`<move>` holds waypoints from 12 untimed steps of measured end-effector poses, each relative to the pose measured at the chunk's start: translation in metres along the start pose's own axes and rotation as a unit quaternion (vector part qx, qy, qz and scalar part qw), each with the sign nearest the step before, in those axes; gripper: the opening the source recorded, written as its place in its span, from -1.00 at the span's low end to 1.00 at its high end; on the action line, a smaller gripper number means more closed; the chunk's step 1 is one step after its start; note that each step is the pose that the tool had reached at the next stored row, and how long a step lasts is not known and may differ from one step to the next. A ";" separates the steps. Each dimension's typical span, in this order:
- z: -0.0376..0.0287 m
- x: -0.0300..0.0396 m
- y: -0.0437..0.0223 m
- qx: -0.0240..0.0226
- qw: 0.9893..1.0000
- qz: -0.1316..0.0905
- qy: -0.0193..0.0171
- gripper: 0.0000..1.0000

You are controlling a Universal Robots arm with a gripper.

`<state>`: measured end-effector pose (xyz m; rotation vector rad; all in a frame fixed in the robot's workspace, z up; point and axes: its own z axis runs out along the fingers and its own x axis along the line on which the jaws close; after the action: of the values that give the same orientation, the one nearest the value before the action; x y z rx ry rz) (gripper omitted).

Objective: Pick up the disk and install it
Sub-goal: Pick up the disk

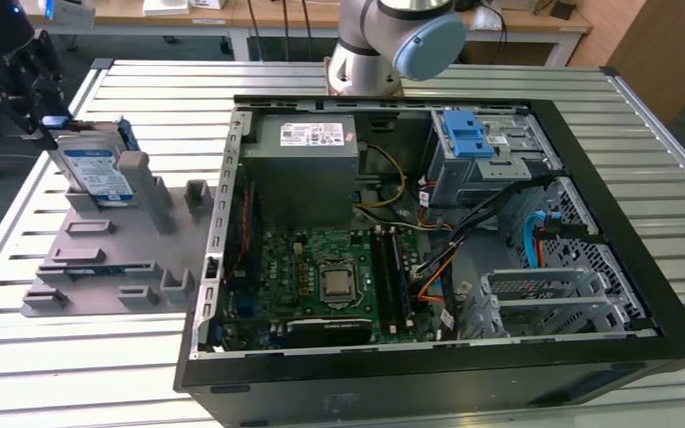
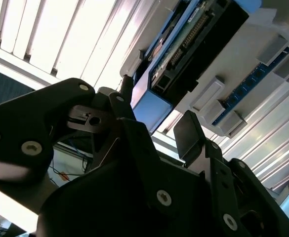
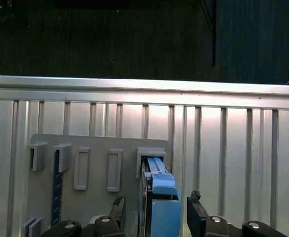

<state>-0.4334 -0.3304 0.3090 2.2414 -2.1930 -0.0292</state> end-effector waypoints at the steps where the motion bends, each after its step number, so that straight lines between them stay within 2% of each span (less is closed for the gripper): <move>1: 0.0000 0.0000 0.0000 0.000 1.000 0.000 0.000 0.21; 4: 0.0007 0.0000 -0.0001 0.000 1.000 0.000 0.000 0.21; 12: 0.0103 0.0001 0.0002 0.000 1.000 0.000 0.000 0.21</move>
<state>-0.4337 -0.3303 0.2987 2.2413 -2.1931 -0.0293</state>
